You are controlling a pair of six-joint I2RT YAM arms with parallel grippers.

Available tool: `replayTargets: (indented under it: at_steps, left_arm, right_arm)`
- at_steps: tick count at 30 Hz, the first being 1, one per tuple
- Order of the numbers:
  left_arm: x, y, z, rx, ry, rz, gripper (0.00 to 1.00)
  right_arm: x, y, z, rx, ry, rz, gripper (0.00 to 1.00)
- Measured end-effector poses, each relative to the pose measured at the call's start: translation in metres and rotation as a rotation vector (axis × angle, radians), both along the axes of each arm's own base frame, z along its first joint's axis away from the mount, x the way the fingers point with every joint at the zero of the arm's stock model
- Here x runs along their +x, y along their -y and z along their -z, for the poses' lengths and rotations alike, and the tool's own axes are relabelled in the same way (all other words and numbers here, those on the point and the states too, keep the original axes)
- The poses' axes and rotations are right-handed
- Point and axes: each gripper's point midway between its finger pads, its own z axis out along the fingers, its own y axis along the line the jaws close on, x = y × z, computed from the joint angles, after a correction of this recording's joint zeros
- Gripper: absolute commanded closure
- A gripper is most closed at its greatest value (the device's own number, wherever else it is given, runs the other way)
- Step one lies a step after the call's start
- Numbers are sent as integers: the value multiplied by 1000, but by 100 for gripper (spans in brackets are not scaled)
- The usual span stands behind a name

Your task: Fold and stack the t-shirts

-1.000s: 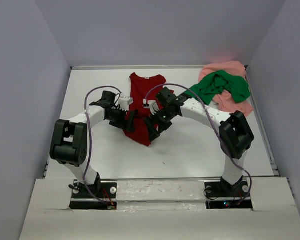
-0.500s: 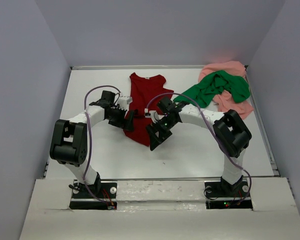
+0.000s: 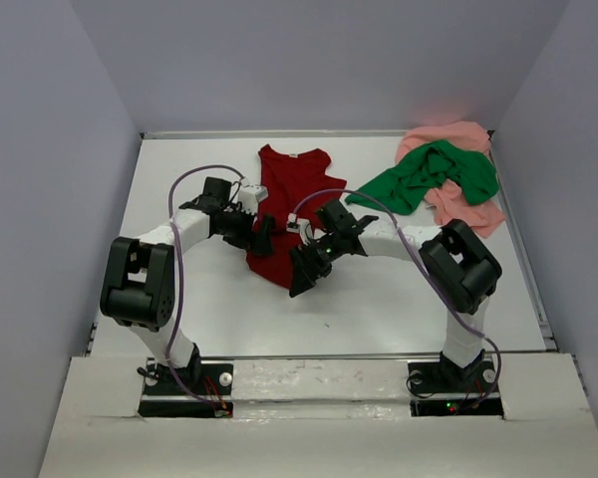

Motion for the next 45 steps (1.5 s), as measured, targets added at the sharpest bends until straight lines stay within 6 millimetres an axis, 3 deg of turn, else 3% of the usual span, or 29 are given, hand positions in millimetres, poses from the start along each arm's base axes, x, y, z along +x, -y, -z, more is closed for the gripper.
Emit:
replayTargets:
  at_steps: [7, 10, 11, 12, 14, 15, 16, 18, 28, 32, 36, 41, 45]
  left_arm:
    - [0, 16, -7, -63, 30, 60, 7]
    - [1, 20, -4, -71, 28, 75, 12]
    - [1, 21, -1, -72, 25, 78, 18]
    - [1, 22, 1, -71, 21, 80, 30]
    - [1, 22, 5, -69, 13, 83, 44]
    - [1, 22, 7, -68, 12, 83, 53]
    - [1, 22, 8, -67, 10, 84, 75]
    - [1, 22, 10, -67, 12, 91, 100]
    - [-1, 24, 8, -76, 5, 88, 100]
    - [6, 26, -5, -83, 13, 79, 100]
    - [37, 35, -46, -108, 96, 69, 100]
    - [96, 50, -119, -164, 278, 53, 100]
    - [139, 62, -146, -191, 342, 37, 100]
  right_arm:
    - [21, -12, -8, 70, 130, 36, 13]
    - [29, -13, -15, 83, 187, 61, 20]
    - [33, -13, -17, 86, 209, 74, 46]
    - [35, -13, -18, 89, 223, 81, 68]
    - [42, -15, -20, 92, 250, 101, 100]
    - [45, -15, -20, 88, 261, 113, 100]
    - [47, -15, -19, 82, 263, 125, 100]
    - [49, -15, -18, 72, 269, 139, 100]
    - [55, -6, -6, 7, 281, 179, 100]
    - [64, -3, -11, -7, 297, 195, 100]
    - [101, -4, -45, 36, 363, 250, 100]
    - [175, 6, -108, 126, 484, 368, 100]
    - [227, 20, -129, 151, 532, 442, 100]
